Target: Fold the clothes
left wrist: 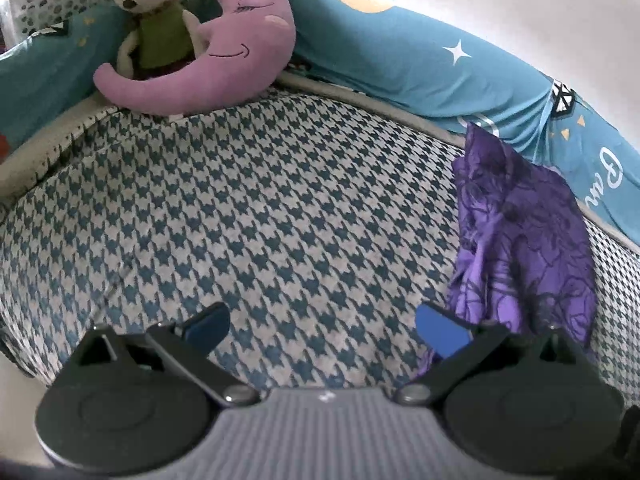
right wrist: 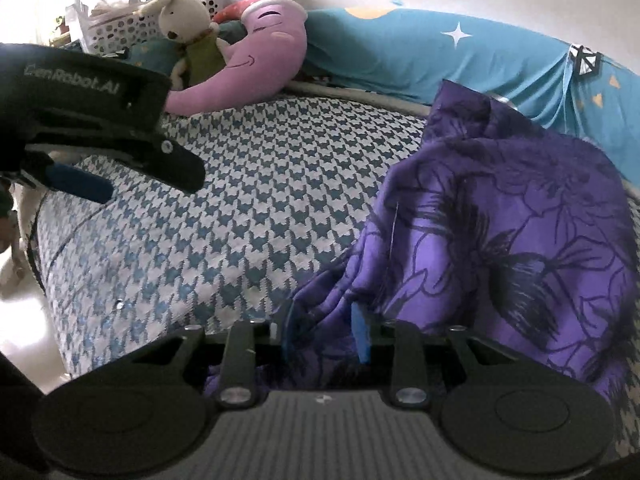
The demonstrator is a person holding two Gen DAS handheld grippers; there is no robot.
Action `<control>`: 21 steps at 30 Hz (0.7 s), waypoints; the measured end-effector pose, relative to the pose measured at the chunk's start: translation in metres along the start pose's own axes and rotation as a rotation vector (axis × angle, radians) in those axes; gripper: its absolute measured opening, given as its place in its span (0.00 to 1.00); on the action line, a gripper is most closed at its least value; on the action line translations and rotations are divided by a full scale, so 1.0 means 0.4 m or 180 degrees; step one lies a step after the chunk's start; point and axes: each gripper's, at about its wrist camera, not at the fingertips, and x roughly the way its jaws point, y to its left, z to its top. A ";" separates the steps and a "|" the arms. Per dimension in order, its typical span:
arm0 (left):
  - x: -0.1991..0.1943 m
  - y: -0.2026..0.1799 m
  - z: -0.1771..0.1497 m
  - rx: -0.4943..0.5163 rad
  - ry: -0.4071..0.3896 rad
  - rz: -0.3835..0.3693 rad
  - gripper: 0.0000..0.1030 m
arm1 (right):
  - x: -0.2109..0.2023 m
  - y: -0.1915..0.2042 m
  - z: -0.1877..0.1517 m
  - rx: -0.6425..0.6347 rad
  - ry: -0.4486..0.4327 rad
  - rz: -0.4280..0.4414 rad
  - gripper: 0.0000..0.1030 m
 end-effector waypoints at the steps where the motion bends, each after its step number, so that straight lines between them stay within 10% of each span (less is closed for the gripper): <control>1: 0.002 0.001 0.000 -0.0004 0.0010 -0.0004 1.00 | 0.002 0.000 -0.001 -0.0001 -0.0009 -0.0014 0.22; 8: 0.004 -0.004 -0.005 0.0021 0.0020 -0.0008 1.00 | 0.003 -0.006 0.004 0.0114 -0.0110 -0.0013 0.08; 21: 0.013 -0.004 0.004 -0.0022 0.0070 -0.0024 1.00 | 0.029 -0.016 0.035 0.0441 -0.0311 0.0363 0.14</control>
